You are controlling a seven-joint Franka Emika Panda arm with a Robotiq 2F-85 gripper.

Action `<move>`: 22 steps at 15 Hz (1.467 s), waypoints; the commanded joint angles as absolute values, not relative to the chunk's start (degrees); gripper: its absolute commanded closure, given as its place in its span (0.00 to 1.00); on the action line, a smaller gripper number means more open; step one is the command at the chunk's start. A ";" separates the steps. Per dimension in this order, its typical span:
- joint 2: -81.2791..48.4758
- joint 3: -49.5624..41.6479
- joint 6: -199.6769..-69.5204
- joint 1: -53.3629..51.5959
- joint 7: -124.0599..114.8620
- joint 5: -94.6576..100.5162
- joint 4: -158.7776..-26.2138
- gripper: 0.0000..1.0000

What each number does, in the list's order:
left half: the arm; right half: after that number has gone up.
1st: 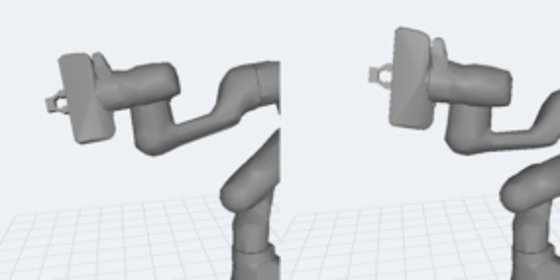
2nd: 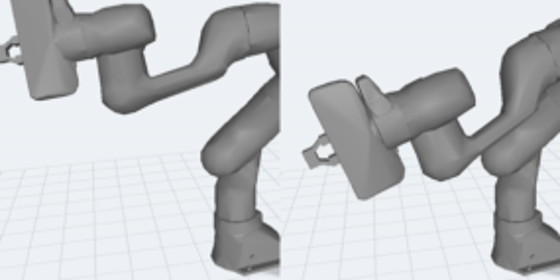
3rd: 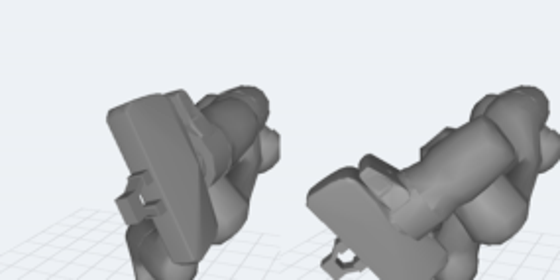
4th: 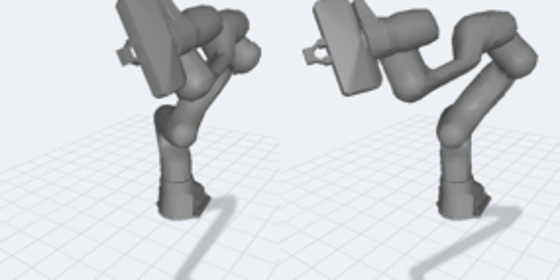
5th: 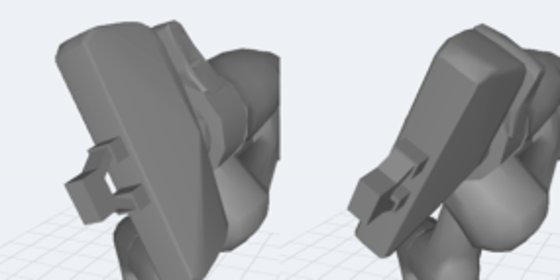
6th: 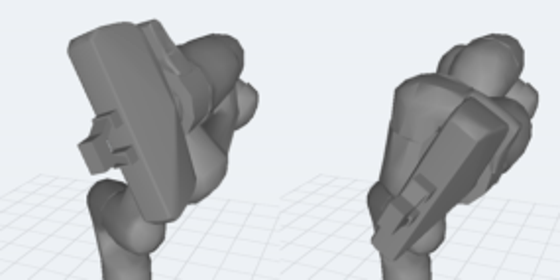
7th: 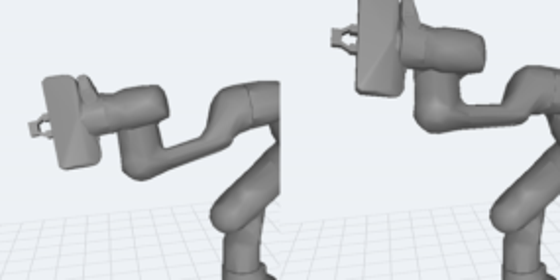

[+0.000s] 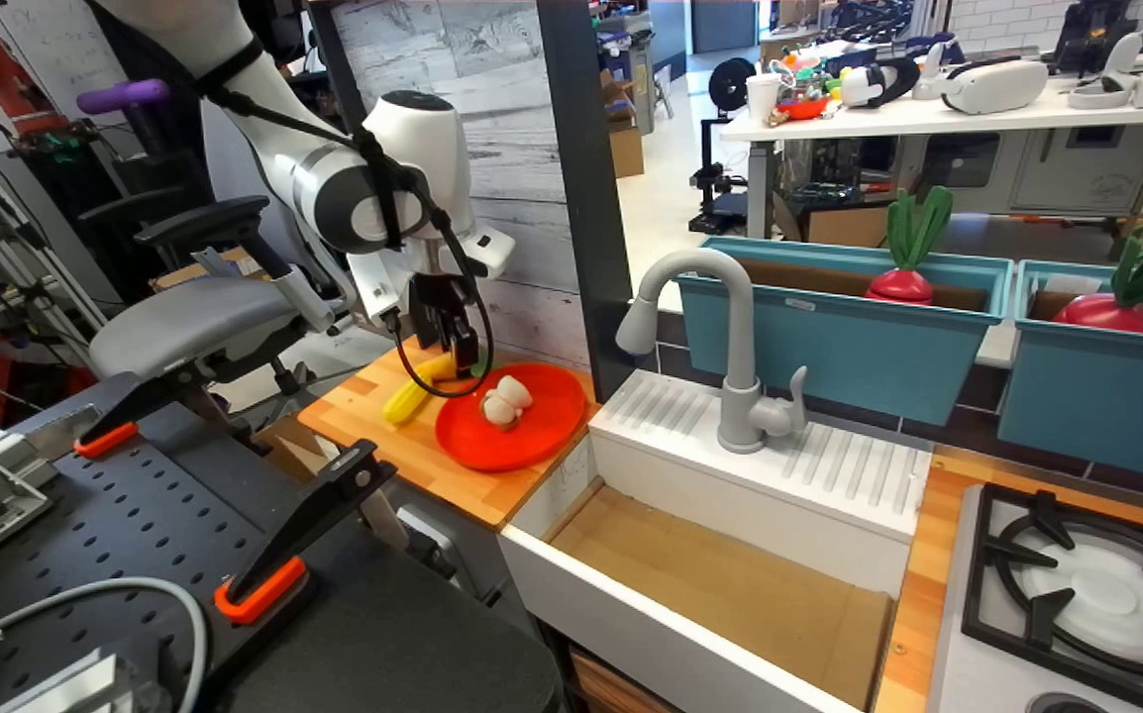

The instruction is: Move the carrot forward

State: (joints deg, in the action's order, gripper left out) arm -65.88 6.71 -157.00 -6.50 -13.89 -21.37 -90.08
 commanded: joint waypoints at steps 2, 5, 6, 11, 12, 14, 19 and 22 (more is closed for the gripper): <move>-67.55 6.05 -156.05 -7.23 -15.84 -19.66 -87.22 0.74; -66.11 6.89 -156.69 -6.63 -15.03 -20.03 -89.04 0.95; -65.42 7.36 -156.52 -6.22 -14.64 -20.21 -89.86 0.98; -61.99 9.57 -160.86 -5.49 -12.60 -20.78 -94.00 0.97; -61.23 9.80 -161.34 -5.63 -12.53 -20.70 -94.82 0.97; -59.56 9.63 -160.30 -6.47 -12.45 -19.92 -96.56 0.97; -57.12 7.33 -156.50 -10.10 -12.91 -16.05 -100.72 0.97; -57.09 6.00 -154.23 -12.70 -12.87 -12.80 -101.78 0.97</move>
State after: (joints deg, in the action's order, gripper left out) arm -59.13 8.05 -156.66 -9.99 -12.34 -16.18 -99.33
